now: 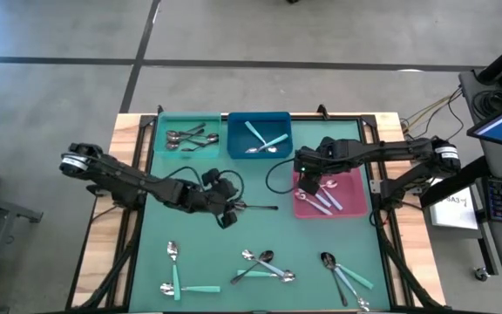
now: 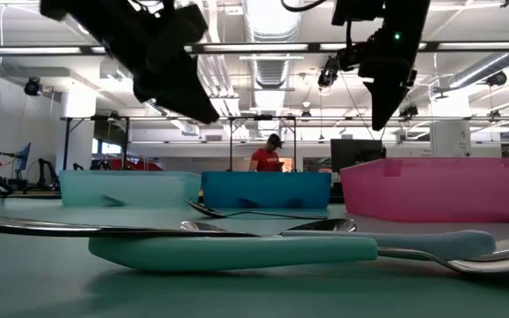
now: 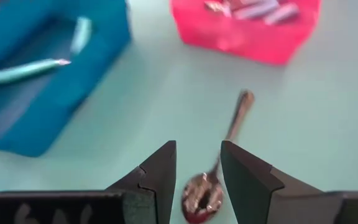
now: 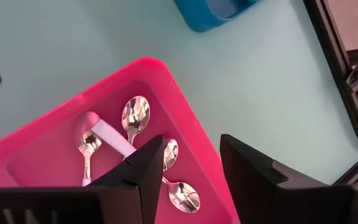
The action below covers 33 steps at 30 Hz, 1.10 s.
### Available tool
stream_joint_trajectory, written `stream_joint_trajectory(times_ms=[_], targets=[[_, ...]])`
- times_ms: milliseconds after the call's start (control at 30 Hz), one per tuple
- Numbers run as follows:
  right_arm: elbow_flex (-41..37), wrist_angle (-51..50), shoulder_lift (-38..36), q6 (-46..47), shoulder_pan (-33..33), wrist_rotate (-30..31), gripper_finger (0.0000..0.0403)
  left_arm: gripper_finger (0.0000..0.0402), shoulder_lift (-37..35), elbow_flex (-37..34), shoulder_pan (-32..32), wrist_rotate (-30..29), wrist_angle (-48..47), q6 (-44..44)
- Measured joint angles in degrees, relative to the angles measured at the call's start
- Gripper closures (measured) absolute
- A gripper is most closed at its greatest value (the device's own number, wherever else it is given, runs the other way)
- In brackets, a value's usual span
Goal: Sort silverware by color (type)
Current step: Put the black spoon into the green bin
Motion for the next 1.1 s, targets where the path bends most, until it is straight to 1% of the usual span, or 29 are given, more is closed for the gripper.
stream_joint_trajectory(times_ms=[100, 167, 300, 433, 600, 800, 967, 1100], targets=[[-0.1, 0.1, 0.0, 0.1, 0.0, 0.0, 0.0258, 0.0291, 2.5, 0.0, 1.8, 6.2, 1.3, 3.0], [-0.1, 0.1, 0.0, 0.6, 0.0, 0.0, 0.0262, 0.0291, 4.4, 0.0, 2.2, 8.2, 2.7, 6.4], [-0.1, 0.6, 0.0, 1.0, 0.0, 0.5, 0.0270, 0.0291, 8.9, 0.0, 2.2, 8.3, 8.1, 16.4], [-0.2, 0.8, 0.0, 1.1, 0.0, 0.5, 0.0275, 0.0291, 12.7, 0.0, 2.8, 8.3, 14.2, 20.8], [-0.2, 0.8, 0.0, 1.2, 0.0, 0.5, 0.0277, 0.0291, 16.4, 0.0, 3.7, 8.3, 17.3, 20.4], [-0.3, 0.9, 0.0, 1.6, 0.0, 0.5, 0.0273, 0.0291, 19.9, 0.0, 5.4, 8.6, 17.3, 15.4], [-0.3, 1.0, 0.0, 1.6, 0.0, 0.5, 0.0279, 0.0291, 21.1, 0.0, 6.3, 12.8, 17.9, 13.2], [-0.3, 1.1, 0.0, 1.6, 0.0, 0.5, 0.0279, 0.0291, 21.3, 0.0, 6.4, 13.7, 17.8, 13.2]])
